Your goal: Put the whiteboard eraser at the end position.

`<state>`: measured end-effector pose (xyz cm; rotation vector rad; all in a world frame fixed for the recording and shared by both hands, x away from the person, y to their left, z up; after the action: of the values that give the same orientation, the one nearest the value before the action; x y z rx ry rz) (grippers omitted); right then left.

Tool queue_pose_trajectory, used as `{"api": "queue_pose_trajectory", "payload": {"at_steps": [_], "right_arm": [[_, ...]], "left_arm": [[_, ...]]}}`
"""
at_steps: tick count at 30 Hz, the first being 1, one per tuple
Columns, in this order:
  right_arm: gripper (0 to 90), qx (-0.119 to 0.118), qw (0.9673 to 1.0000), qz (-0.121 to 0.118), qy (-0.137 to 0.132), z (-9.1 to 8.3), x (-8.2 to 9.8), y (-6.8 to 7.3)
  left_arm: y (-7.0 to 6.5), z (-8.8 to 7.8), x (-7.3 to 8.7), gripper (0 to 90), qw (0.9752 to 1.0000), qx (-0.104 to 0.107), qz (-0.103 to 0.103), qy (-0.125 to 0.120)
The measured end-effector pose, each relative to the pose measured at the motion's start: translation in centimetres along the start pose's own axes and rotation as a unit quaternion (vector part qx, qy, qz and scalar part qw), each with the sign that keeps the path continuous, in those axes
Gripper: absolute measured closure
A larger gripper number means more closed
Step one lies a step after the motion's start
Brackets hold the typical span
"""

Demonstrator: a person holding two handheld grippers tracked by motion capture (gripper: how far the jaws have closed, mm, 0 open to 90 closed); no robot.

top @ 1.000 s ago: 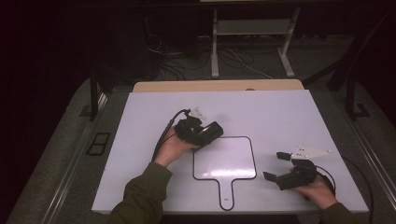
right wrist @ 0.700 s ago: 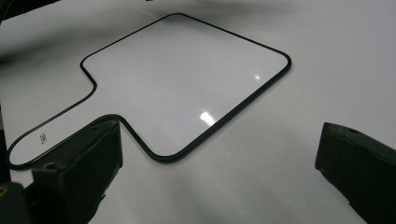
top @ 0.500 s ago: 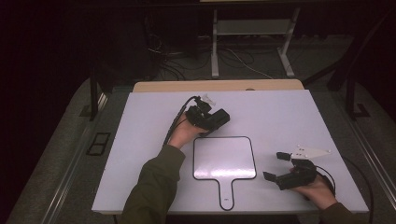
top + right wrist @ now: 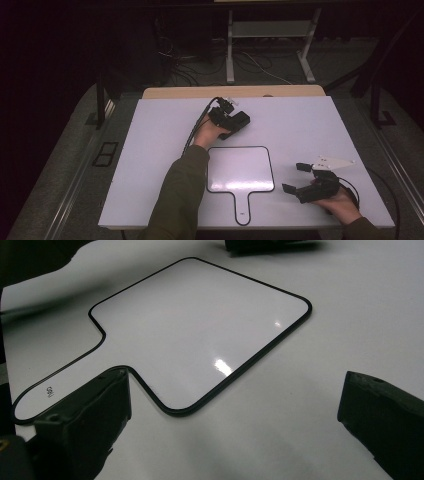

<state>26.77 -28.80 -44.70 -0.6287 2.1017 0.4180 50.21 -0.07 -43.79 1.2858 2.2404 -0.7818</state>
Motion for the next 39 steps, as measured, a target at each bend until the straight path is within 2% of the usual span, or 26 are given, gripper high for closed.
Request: {"api": "queue_pose_trajectory", "payload": {"at_steps": [4,6,11,13,17,19,20,22,25,26,28,30,34,35,36,39], "right_arm": [[0.0,0.0,1.0,0.0,-0.001,0.0,0.0,0.0],[0.0,-0.001,1.0,0.0,-0.001,0.0,0.0,0.0],[0.0,-0.001,1.0,0.001,-0.001,0.0,0.0,0.0],[0.0,-0.001,1.0,0.001,-0.001,0.0,0.0,0.0],[0.0,-0.001,1.0,0.0,-0.001,0.0,0.0,0.0],[0.0,-0.001,1.0,0.0,-0.001,0.0,0.0,0.0],[0.0,-0.001,1.0,-0.001,-0.001,0.0,0.0,0.0],[0.0,0.0,1.0,-0.002,-0.001,0.0,0.0,0.0],[0.0,-0.001,1.0,-0.002,0.0,0.1,0.0,0.0],[0.0,-0.001,1.0,-0.001,0.0,0.1,0.0,0.0],[0.0,-0.001,1.0,-0.002,-0.001,0.2,0.0,-0.1],[0.0,-0.001,1.0,-0.001,0.001,0.2,0.0,0.0],[0.0,-0.002,1.0,-0.006,0.002,0.2,0.0,0.0],[0.0,-0.002,1.0,-0.005,0.003,0.2,0.0,0.0],[0.0,-0.002,1.0,-0.005,0.004,0.2,0.0,0.0],[0.0,-0.003,1.0,-0.007,0.005,0.3,0.0,-0.1]], "left_arm": [[0.2,0.5,-0.2,39.3,1.0,-0.003,-0.005,-0.005],[0.2,0.5,-0.4,39.3,1.0,-0.005,0.001,0.0],[0.4,0.7,-0.3,39.0,0.9999,-0.011,0.0,-0.004],[0.4,0.8,-0.2,38.5,0.9999,-0.006,-0.004,-0.01],[0.4,0.4,-0.1,35.0,0.9993,0.008,-0.021,-0.029],[0.4,0.2,-0.1,34.4,0.9991,0.003,-0.021,-0.038],[0.5,-0.1,-0.1,34.2,0.9994,0.005,-0.013,-0.031],[0.4,-0.4,-0.1,33.0,0.999,0.008,-0.02,-0.04],[0.3,-0.5,-0.1,29.1,0.9986,0.011,-0.02,-0.047],[0.2,-0.4,0.0,28.3,0.9981,0.009,-0.021,-0.058],[0.2,-0.9,0.1,28.3,0.9984,0.009,-0.014,-0.055],[0.1,-1.2,0.2,27.8,0.998,0.011,-0.018,-0.059],[-0.3,-1.7,0.5,25.7,0.9975,0.016,-0.006,-0.068],[-0.7,-1.6,0.6,25.3,0.9961,0.018,-0.023,-0.083],[-0.7,-1.9,0.7,25.0,0.9967,0.019,-0.014,-0.078],[-1.0,-2.3,0.9,23.9,0.9962,0.019,-0.008,-0.085]]}}
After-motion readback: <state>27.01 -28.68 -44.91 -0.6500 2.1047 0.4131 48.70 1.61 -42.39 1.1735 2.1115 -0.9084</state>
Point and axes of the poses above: each handheld gripper's, and its own axes: z roughly forward along the jaws, x roughly out of its underside, y roughly to its left, the point moved 1 cm from there along z, roughly forward along the jaws, and after that the axes turned 15 degrees about x, right-handed, at the moved point
